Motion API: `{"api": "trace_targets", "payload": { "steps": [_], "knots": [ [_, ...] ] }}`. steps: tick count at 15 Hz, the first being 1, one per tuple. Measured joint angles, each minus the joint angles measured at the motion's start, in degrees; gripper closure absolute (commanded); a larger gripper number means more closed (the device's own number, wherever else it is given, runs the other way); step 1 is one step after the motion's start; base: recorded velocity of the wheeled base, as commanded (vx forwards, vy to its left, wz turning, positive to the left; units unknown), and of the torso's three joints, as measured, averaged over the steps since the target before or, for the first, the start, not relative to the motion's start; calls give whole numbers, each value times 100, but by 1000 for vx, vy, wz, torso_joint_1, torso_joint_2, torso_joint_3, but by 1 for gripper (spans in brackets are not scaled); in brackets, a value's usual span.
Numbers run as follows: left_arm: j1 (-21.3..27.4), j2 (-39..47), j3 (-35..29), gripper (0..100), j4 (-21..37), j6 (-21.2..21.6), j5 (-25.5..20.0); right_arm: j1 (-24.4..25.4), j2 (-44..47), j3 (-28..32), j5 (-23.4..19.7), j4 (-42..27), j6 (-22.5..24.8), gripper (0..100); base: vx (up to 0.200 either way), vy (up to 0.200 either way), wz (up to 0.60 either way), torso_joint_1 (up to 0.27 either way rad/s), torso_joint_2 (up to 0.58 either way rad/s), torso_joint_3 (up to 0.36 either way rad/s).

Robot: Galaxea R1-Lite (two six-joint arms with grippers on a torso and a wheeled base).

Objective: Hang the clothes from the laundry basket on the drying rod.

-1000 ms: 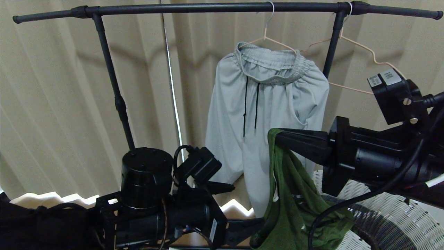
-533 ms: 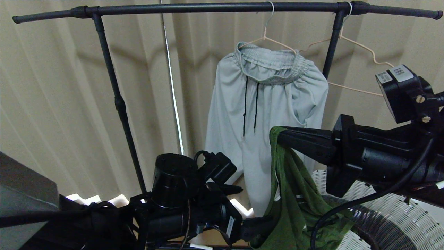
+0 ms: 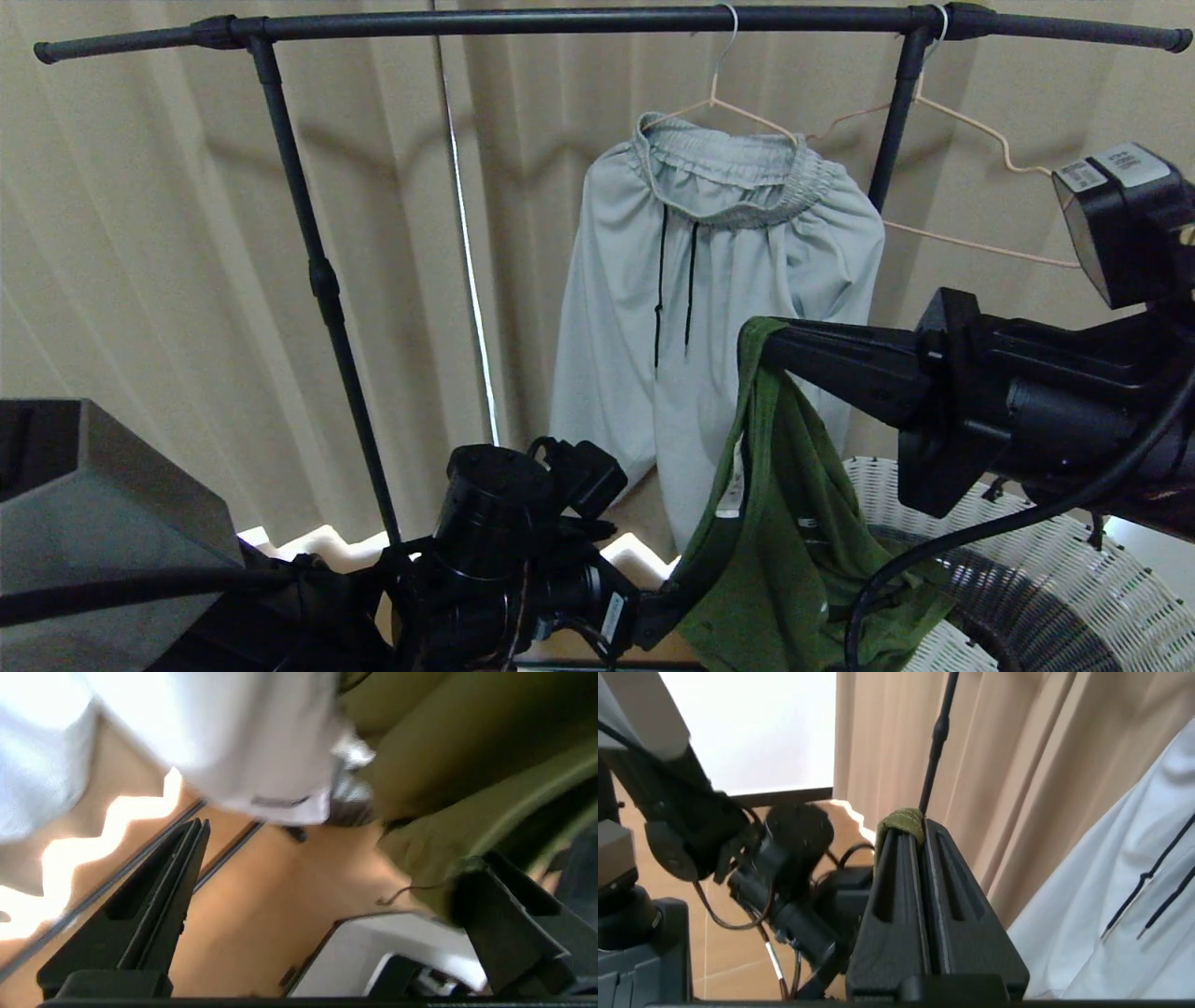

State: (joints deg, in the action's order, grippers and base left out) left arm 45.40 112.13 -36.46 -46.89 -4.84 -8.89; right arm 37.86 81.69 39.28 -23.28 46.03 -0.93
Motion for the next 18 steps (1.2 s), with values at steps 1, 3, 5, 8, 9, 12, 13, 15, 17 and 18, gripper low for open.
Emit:
{"api": "trace_targets", "payload": {
  "steps": [1, 3, 5, 8, 9, 12, 13, 15, 17, 18],
  "knots": [
    [-11, 0, 55, 0, 4, 6, 46, 0, -11, 27, 2, 0, -2, 100, 0, 0, 0, 0, 0, 0],
    [-28, -88, 206, 100, 2, 20, 77, -5, -22, 66, 0, 0, -2, 100, 0, 0, 0, 0, 0, 0],
    [-45, -262, 372, 100, -13, 38, 87, -16, -22, 79, 7, -2, 2, 100, 0, 0, 0, 0, 0, 0],
    [-168, -538, 662, 100, -107, 71, 152, -50, -22, 85, 20, -2, 4, 100, 0, 0, 0, 0, 0, 0],
    [-202, -614, 755, 100, -251, 82, 227, -104, -13, 74, 35, 0, 4, 100, 0, 0, 0, 0, 0, 0],
    [-590, -1239, 1053, 100, -284, 375, 388, -625, 85, 71, 60, -9, 111, 100, 0, 0, 0, 0, 0, 0],
    [-758, -1517, 976, 100, 96, 438, 402, -807, 122, 77, 60, -11, 188, 100, 0, 0, 0, 0, 0, 0],
    [-1025, -2035, 367, 100, 1325, 482, 410, -1119, 166, 93, 62, -18, 300, 100, 0, 0, 0, 0, 0, 0],
    [-1215, -2459, -664, 100, 2374, 484, 413, -1438, 212, 251, 62, -38, 317, 100, 0, 0, 0, 0, 0, 0],
    [-1282, -2589, -1163, 100, 2661, 484, 424, -1560, 255, 383, 68, -46, 319, 100, 0, 0, 0, 0, 0, 0]
  ]
}}
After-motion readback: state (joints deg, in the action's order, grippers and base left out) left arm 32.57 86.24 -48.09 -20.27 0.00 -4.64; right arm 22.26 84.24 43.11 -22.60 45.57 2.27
